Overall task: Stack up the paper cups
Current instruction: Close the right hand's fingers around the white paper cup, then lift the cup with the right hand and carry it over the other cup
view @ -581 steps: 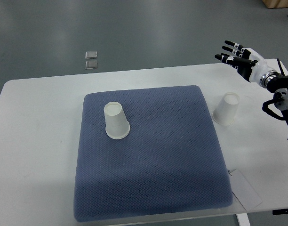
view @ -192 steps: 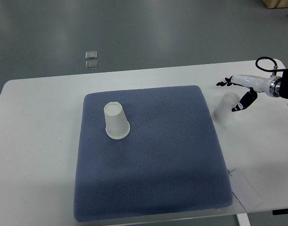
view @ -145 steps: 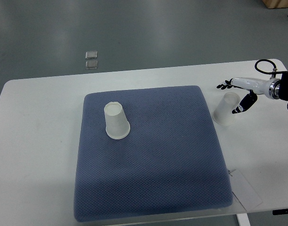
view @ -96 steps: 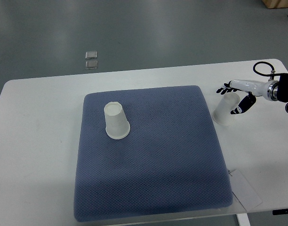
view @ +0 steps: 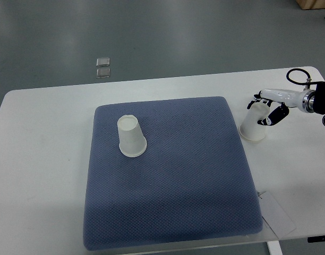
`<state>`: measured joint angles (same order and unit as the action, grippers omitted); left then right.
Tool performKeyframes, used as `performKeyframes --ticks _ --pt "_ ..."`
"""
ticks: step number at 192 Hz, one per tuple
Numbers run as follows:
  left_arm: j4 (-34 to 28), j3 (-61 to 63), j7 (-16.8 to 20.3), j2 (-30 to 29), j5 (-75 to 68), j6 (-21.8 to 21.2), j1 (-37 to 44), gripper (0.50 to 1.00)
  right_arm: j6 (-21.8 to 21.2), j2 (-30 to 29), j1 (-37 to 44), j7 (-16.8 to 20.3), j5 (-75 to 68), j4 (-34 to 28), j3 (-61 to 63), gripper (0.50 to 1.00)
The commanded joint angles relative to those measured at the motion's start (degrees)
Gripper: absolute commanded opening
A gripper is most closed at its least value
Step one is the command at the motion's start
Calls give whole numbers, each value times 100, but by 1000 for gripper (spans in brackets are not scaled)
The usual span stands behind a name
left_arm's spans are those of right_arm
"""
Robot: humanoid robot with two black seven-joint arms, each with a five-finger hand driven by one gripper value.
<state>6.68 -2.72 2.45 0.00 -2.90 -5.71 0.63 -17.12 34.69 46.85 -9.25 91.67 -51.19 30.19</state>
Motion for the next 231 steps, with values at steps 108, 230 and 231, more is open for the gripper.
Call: performKeyframes --ticks 108,230,231 --pt "0 0 1 0 0 0 -2 1000 -723 -137 2126 -77 -202 -813 13 552" --pt "0 0 1 0 0 0 -2 1000 -1540 -2124 2716 64 -114 -1244 -22 560" --pt "0 0 1 0 0 0 -2 1000 -1549 -2141 2707 64 -114 -1244 -22 560"
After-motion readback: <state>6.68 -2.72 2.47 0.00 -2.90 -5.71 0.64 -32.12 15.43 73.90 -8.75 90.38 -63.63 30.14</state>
